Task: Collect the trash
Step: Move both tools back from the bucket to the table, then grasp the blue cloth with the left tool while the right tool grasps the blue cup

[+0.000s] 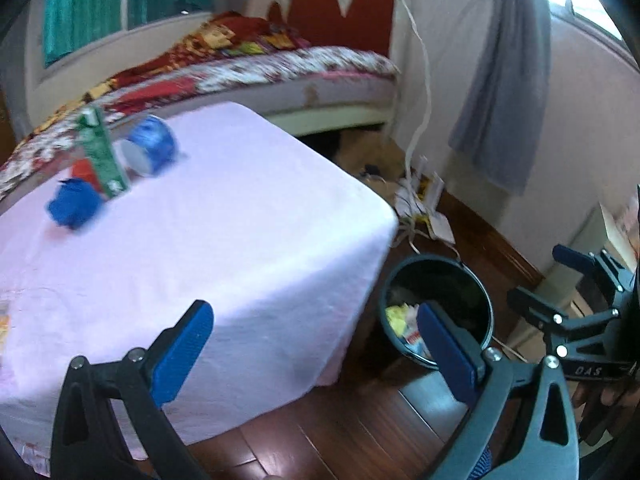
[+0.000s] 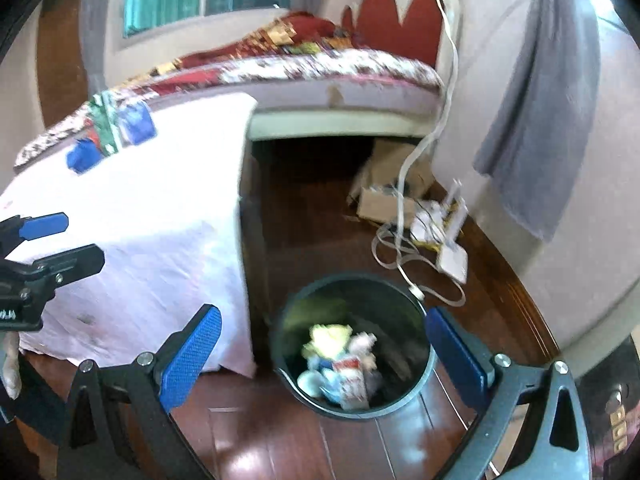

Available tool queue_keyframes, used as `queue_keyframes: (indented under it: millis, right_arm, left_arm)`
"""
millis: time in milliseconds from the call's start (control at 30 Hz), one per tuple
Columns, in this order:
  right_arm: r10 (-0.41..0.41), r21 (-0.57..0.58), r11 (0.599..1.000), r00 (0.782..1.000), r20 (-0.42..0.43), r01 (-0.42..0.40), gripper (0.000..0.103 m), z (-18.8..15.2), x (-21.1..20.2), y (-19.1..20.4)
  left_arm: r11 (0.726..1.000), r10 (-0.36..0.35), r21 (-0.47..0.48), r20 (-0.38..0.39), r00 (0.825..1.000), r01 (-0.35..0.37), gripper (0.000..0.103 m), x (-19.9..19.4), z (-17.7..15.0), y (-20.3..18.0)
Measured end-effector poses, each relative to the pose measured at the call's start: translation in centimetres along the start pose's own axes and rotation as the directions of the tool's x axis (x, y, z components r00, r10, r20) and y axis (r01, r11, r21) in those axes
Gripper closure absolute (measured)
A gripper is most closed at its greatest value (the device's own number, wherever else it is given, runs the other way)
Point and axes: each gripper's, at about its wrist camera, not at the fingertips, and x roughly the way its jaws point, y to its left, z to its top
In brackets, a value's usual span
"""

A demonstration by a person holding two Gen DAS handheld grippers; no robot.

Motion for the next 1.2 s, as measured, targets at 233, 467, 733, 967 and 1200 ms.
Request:
queue_keyframes:
  millis: [233,467,733,967,1200]
  right_arm:
    - [0.082,-0.07,0.994,0.996,0.043,-0.078,0.0,3.1,0.4,5.6]
    - [0.15,-0.083,0.986,0.986,0.068,-0.145,0.0,6.6,1.1,10.1]
    - [0.256,-0.157,0.958,0.964,0.075,-0.242,0.002,10.8,3.9,16.2]
    - [0.303,-0.216,0.934,0.952,0.053,-0.285,0.013,14.8,8.2,20.5]
    - [0.322,-0.217,0.926,0.946,0.028,-0.308,0.013,18.3,13.4,22.2]
  left_arm:
    - [0.994,0.092,-0.062,0.048,0.995,-0.089,0.001,-1.8,0.6,5.5]
    - [0.972,0.173,-0.171,0.068,0.983,-0.16,0.002,-2.9,0.5,13.7]
    - [0.936,0.265,-0.257,0.062,0.962,-0.242,0.006,-1.7,1.2,19.9]
    - [0.917,0.279,-0.305,0.035,0.96,-0.256,0.006,1.2,2.6,23.4]
    - [0.917,0.279,-0.298,0.0,0.96,-0.266,0.011,4.9,4.6,25.2]
